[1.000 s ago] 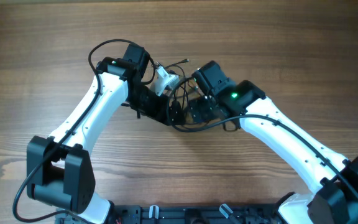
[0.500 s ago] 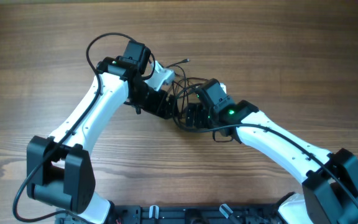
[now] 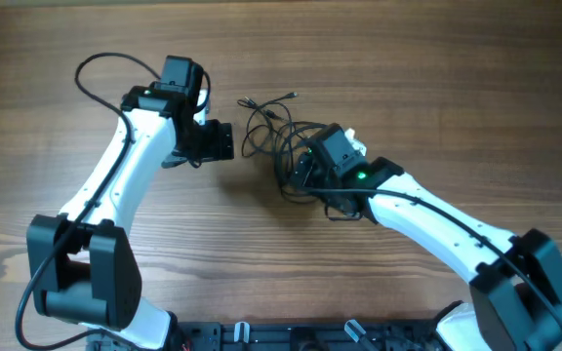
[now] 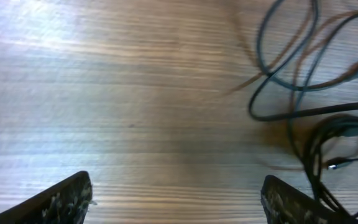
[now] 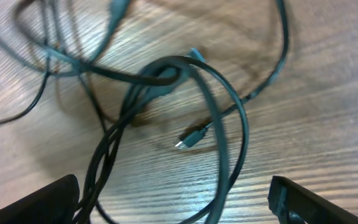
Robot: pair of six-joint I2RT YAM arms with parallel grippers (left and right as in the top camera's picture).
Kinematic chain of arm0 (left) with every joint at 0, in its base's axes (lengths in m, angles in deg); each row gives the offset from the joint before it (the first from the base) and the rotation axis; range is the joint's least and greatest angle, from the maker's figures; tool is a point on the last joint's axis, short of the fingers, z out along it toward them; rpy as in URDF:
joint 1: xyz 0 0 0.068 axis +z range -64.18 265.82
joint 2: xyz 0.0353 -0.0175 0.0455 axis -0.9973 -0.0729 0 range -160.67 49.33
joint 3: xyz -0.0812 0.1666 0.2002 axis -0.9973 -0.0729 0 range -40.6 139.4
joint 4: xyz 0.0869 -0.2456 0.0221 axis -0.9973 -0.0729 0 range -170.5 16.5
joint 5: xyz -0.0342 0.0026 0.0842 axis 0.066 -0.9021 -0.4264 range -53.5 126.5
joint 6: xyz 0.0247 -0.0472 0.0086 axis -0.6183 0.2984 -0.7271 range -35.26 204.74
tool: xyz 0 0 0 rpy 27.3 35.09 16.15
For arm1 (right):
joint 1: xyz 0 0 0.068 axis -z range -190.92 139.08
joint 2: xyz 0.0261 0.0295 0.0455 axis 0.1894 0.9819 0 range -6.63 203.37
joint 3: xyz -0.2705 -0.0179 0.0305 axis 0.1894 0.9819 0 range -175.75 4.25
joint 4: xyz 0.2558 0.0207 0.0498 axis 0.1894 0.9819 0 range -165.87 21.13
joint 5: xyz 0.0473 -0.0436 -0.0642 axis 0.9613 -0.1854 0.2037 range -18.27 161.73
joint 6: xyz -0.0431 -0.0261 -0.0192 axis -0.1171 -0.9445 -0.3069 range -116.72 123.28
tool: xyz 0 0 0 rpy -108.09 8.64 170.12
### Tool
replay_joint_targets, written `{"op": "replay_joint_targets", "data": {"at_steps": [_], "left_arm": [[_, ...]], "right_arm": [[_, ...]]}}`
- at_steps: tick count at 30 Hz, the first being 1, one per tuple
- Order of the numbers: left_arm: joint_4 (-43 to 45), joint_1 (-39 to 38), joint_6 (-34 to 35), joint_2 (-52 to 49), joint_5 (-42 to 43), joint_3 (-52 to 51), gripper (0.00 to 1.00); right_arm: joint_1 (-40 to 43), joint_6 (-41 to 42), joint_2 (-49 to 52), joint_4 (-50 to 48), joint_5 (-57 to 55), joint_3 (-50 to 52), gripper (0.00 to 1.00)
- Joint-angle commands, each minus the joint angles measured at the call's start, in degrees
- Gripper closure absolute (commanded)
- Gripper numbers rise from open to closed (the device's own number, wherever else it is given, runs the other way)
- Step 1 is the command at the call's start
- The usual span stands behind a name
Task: Untangle cables
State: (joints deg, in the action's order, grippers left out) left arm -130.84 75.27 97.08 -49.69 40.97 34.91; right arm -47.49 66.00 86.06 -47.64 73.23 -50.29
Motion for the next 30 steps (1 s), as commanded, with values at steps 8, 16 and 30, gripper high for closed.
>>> {"op": "replay_joint_targets", "data": {"at_steps": [8, 16, 30], "left_arm": [[-4.8, 0.3, 1.4, -0.2, -0.5, 0.2, 0.11], [-7.0, 0.3, 1.4, -0.2, 1.1, 0.2, 0.11], [-9.3, 0.3, 1.4, -0.2, 17.2, 0.2, 0.1]], "right_arm": [[-0.2, 19.7, 9.6, 1.9, 2.5, 0.7, 0.93], [2.1, -28.6, 4.3, 5.1, 2.4, -8.2, 0.96], [2.5, -53.5, -15.3, 26.6, -5.7, -40.4, 0.96]]}}
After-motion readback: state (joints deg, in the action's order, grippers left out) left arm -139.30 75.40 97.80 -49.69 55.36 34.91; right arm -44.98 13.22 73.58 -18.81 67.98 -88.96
